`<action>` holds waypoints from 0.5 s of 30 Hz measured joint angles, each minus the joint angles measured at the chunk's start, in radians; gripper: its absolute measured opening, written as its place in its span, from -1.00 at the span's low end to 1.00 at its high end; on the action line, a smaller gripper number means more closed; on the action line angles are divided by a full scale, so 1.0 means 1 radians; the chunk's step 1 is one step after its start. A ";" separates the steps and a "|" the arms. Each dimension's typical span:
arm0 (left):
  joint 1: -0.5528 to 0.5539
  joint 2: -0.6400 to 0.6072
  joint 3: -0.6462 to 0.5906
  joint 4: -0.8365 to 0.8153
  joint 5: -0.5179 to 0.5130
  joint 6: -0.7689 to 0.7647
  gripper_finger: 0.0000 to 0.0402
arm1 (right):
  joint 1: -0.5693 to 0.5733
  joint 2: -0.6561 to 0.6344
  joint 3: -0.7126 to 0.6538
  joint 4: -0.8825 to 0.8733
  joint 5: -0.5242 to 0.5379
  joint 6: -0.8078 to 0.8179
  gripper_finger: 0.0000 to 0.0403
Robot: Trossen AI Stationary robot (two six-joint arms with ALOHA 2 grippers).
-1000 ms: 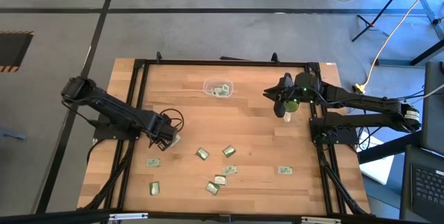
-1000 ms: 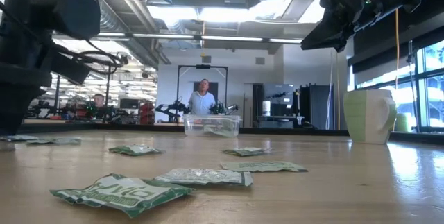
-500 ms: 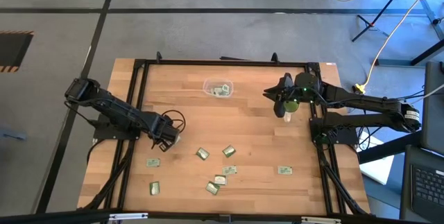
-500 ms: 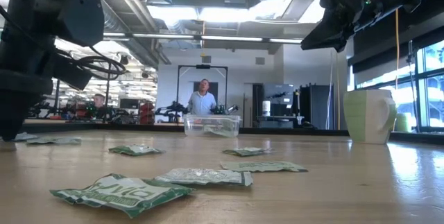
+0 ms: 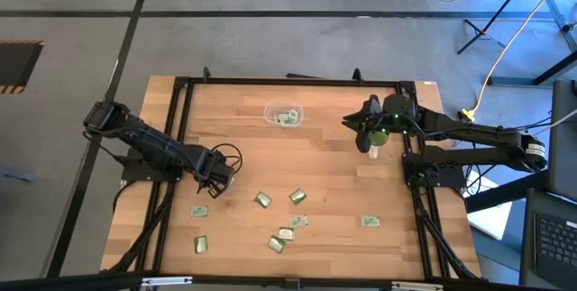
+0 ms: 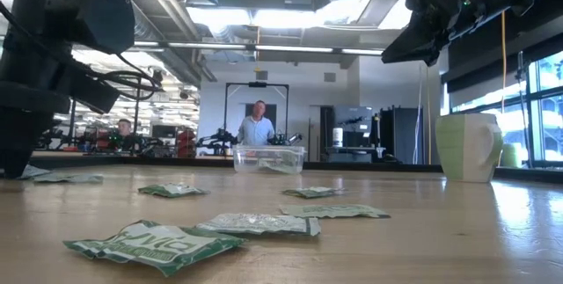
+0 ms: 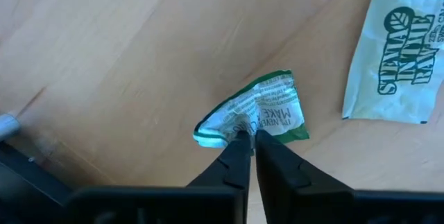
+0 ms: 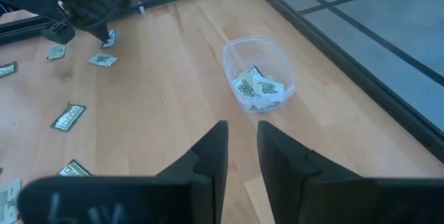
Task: Pick and place items into bin
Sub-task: Put the white stevia packet into the bin
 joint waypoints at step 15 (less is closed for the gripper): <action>0.008 -0.046 0.136 0.076 -0.040 0.136 -0.99 | 0.000 0.000 0.000 -0.004 0.000 -0.020 -0.59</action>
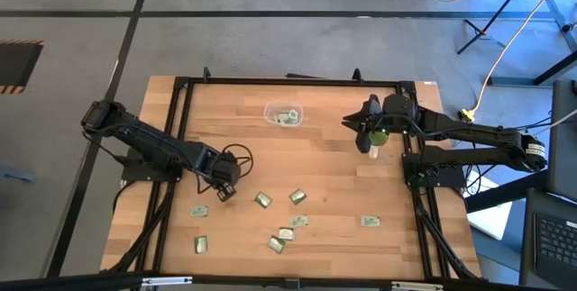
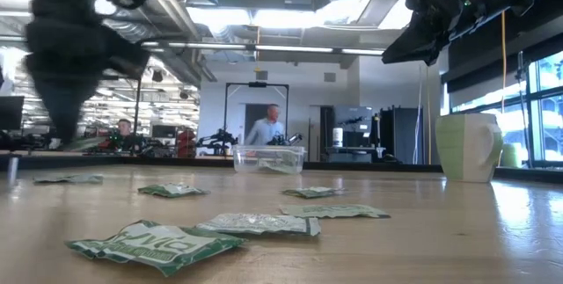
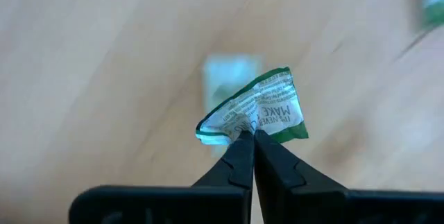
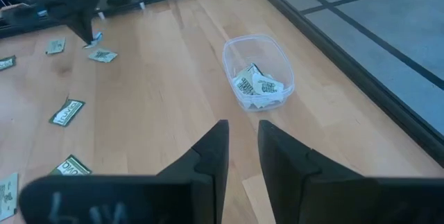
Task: Pick and place items into bin
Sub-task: Put the white stevia packet into the bin
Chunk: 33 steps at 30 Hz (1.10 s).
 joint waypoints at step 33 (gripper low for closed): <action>0.739 0.570 0.636 0.224 0.065 0.816 -0.99 | 0.000 0.000 0.000 -0.004 0.000 0.001 -0.59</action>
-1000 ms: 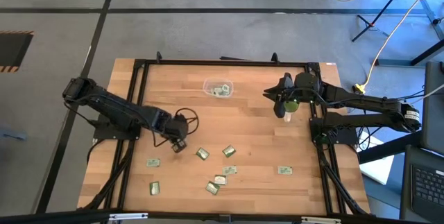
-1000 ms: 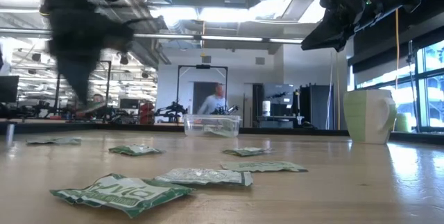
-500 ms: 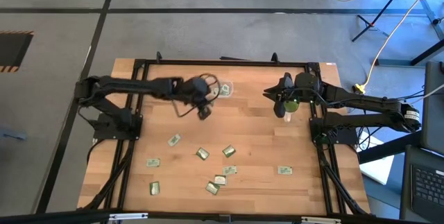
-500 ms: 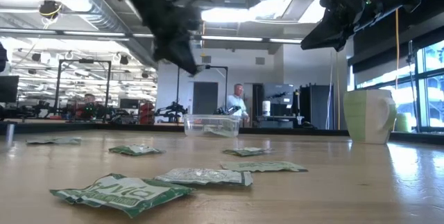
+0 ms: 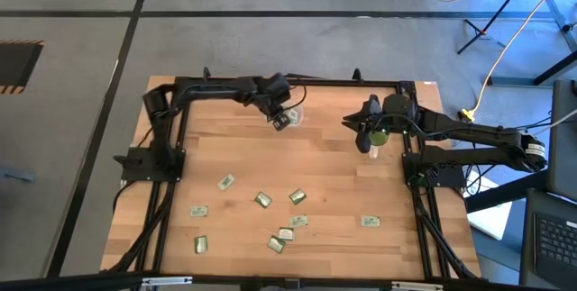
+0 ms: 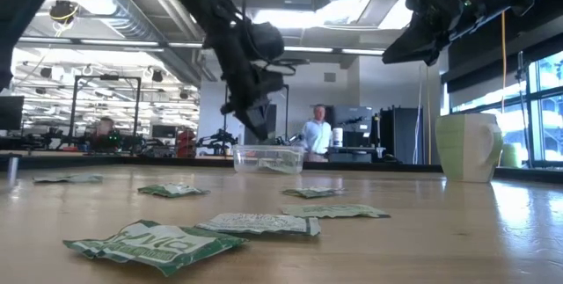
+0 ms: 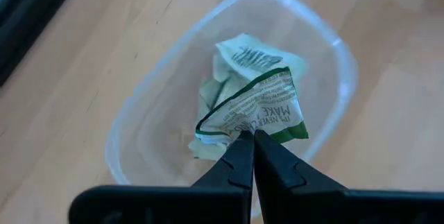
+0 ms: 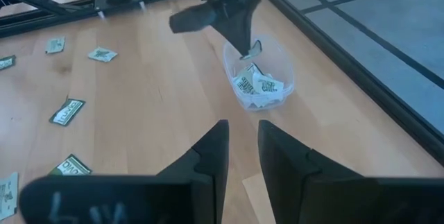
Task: Pick and place items into bin
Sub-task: Put the white stevia packet into the bin, then put the green stevia packet into the bin
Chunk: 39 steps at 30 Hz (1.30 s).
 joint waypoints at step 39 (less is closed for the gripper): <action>-0.559 -0.490 -0.356 -0.421 -0.144 -0.410 -0.47 | 0.000 0.000 0.000 -0.072 0.000 0.001 -0.59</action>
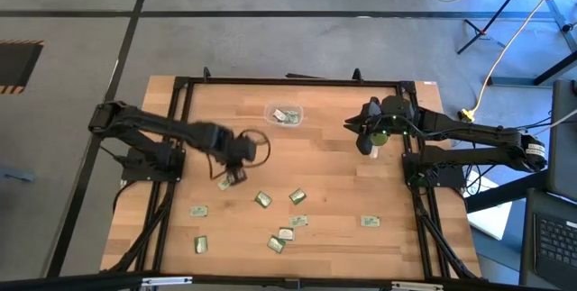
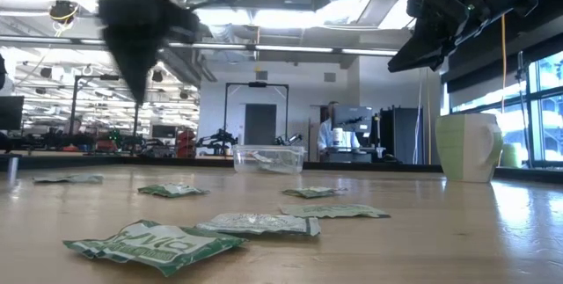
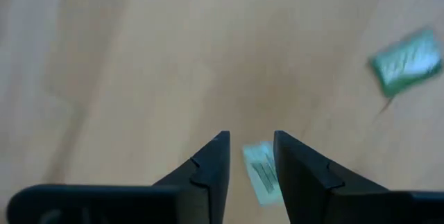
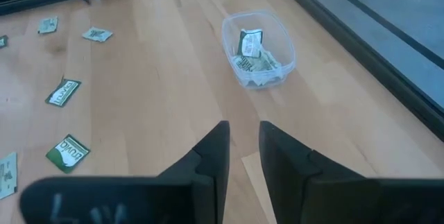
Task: Pick and place items into bin
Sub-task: Put the green stevia packet into the bin
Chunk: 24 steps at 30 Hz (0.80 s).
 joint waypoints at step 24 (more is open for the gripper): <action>-0.123 0.003 -0.295 0.289 0.009 -0.318 -0.53 | 0.000 0.000 0.000 0.027 0.001 0.030 -0.59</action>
